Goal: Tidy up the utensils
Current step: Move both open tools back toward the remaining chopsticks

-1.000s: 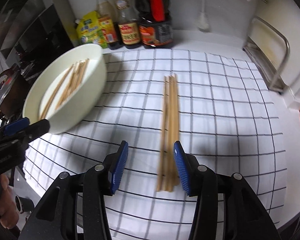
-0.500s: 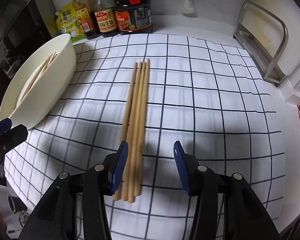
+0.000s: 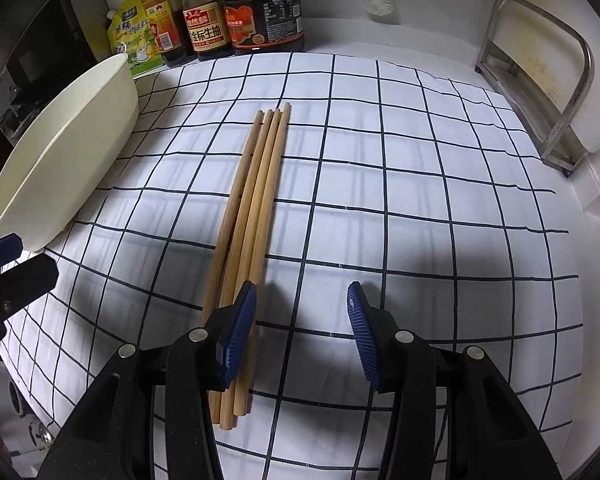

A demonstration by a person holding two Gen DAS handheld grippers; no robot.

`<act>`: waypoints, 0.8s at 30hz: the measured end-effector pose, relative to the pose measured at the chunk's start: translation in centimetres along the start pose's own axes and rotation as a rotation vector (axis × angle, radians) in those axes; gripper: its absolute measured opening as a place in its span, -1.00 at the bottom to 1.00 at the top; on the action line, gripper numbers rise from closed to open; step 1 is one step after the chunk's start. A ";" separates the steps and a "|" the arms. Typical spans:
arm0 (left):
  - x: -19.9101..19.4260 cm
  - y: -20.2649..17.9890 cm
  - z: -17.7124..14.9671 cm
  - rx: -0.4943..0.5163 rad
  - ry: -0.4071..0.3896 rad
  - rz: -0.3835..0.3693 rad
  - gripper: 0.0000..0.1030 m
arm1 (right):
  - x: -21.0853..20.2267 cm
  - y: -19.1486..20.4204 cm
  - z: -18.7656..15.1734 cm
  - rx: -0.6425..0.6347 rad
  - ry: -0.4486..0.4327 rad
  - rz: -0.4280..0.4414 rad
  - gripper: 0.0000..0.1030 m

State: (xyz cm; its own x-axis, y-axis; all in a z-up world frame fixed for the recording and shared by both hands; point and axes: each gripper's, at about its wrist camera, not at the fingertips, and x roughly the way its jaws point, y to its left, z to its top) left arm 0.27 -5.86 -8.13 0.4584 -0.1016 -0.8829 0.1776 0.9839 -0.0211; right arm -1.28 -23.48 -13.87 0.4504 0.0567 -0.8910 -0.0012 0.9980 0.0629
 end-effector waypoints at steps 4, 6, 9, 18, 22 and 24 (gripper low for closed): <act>0.3 -0.1 -0.1 -0.010 0.007 0.000 0.52 | -0.1 0.2 -0.1 -0.017 -0.002 -0.001 -0.12; 0.4 -0.2 -0.1 -0.009 0.009 0.002 0.52 | -0.1 0.3 -0.2 -0.018 -0.003 0.004 -0.10; 0.7 -0.2 -0.2 -0.010 0.014 0.004 0.52 | -0.1 0.4 -0.1 -0.021 -0.003 0.011 -0.09; 0.9 -0.2 -0.1 -0.010 0.019 0.007 0.52 | 0.4 0.6 -0.2 -0.034 -0.002 -0.009 -0.09; 1.3 -0.7 -0.2 0.002 0.026 -0.007 0.52 | 0.5 0.4 -0.2 -0.038 -0.013 -0.014 -0.09; 1.6 -1.1 -0.2 0.006 0.030 -0.014 0.52 | 0.5 0.2 -0.2 -0.044 -0.018 -0.024 -0.09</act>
State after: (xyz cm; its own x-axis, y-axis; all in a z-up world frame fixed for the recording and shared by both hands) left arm 0.63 -7.07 -9.59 0.4294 -0.1106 -0.8963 0.1890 0.9815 -0.0306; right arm -1.18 -23.24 -14.40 0.4669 0.0323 -0.8837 -0.0287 0.9994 0.0214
